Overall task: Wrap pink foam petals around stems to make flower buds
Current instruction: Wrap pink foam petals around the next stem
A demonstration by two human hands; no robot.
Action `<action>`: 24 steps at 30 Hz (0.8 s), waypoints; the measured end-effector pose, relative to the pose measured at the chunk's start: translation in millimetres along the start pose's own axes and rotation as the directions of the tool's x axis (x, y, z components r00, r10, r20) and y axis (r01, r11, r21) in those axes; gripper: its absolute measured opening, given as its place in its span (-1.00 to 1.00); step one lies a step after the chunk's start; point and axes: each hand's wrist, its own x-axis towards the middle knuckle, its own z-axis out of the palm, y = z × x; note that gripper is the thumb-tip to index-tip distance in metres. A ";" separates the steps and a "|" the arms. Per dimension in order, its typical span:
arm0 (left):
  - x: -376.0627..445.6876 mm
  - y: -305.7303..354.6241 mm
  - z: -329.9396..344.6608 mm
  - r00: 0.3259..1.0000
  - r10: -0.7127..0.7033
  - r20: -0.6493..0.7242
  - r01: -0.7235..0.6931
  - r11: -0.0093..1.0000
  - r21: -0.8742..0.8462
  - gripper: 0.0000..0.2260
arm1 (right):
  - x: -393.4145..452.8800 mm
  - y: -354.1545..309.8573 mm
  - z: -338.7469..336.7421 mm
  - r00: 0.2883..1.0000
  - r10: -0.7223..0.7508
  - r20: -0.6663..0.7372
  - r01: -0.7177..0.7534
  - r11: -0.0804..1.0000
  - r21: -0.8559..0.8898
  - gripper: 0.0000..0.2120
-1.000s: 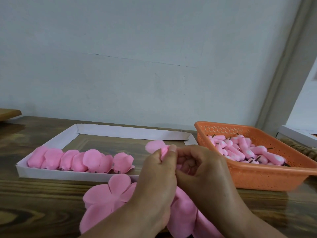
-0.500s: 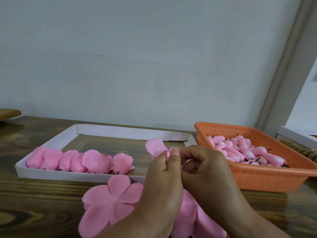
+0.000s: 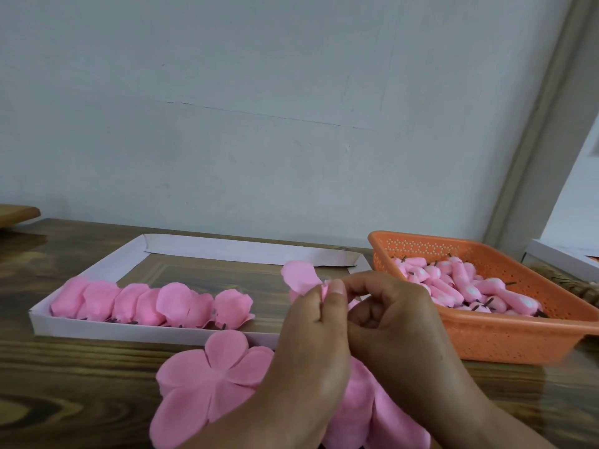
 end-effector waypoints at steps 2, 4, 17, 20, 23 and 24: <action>-0.1 0.7 -0.4 1.000 0.016 0.005 -0.016 1.000 0.005 -0.70 | -0.5 0.2 0.5 0.999 -0.032 -0.024 0.031 0.998 -0.048 -0.73; -0.3 1.9 -1.3 1.000 0.019 0.020 -0.019 1.000 -0.002 -0.69 | -0.7 0.7 0.6 0.999 -0.035 -0.034 0.033 0.998 -0.061 -0.73; -1.5 2.9 -1.1 0.998 -0.018 0.057 0.019 1.000 -0.017 -0.72 | -0.9 10.1 5.2 0.997 -0.011 -0.072 0.008 0.999 -0.048 -0.81; -0.9 1.8 -1.7 0.999 -0.025 0.045 0.027 0.999 -0.024 -0.71 | -1.3 10.4 6.9 0.997 -0.016 -0.073 0.014 1.000 -0.018 -0.84; -1.3 2.2 -1.5 0.999 -0.030 0.041 0.032 0.999 -0.030 -0.72 | -1.7 9.9 7.2 0.997 -0.010 -0.077 0.013 1.000 0.028 -0.85; -1.6 2.2 -1.4 0.999 -0.031 0.038 0.032 0.999 -0.038 -0.72 | -2.0 9.4 7.3 0.997 -0.005 -0.076 0.008 0.999 0.044 -0.85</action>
